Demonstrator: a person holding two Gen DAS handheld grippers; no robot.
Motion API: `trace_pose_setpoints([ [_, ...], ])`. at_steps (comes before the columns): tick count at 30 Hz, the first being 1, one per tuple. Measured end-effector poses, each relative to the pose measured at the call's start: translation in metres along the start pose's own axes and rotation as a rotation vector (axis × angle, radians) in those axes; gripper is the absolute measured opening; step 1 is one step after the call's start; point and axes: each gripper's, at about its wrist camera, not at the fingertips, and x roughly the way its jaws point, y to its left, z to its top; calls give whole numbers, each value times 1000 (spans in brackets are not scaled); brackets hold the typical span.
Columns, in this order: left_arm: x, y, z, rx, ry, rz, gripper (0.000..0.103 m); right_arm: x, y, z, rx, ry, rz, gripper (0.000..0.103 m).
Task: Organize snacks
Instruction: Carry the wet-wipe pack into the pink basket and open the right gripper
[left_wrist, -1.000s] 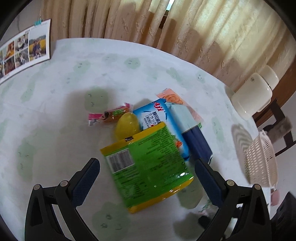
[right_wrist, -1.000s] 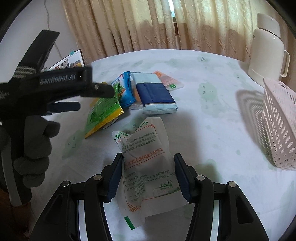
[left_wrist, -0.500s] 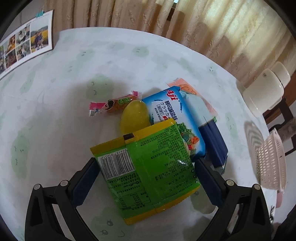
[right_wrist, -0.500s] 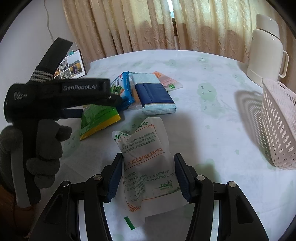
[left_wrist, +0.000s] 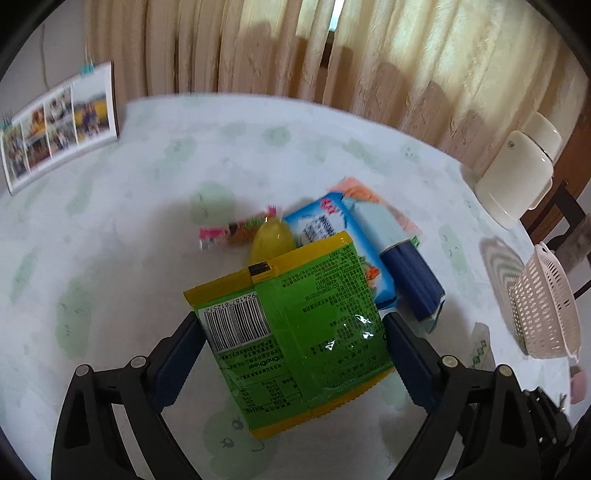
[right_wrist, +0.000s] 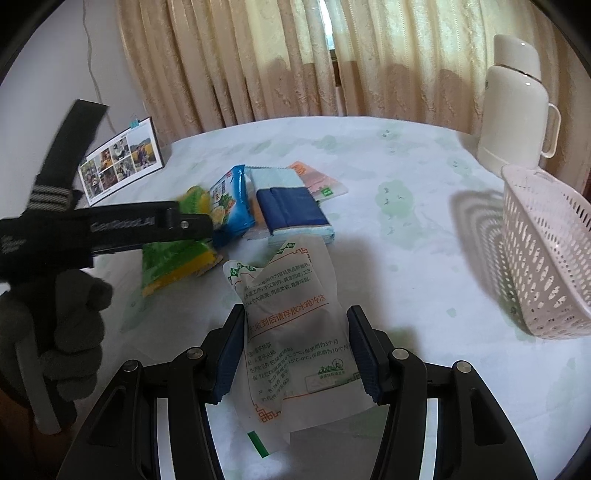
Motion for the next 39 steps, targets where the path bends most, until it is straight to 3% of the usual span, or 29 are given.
trace_pose_setpoints([
  [10,-20,-19,-8,86,-93,37,93,-10,-6,2,16,-56,-60,56],
  [20,-18,-18,-12,93,-85,36,93,-32,-24,11,72,-157,-125,56],
  [32,-16,-21,-15,100,-78,35,93,-48,-65,22,188,-199,-169,56],
  [39,-14,-23,-17,108,-73,36,93,-68,-90,35,214,-261,-249,56],
])
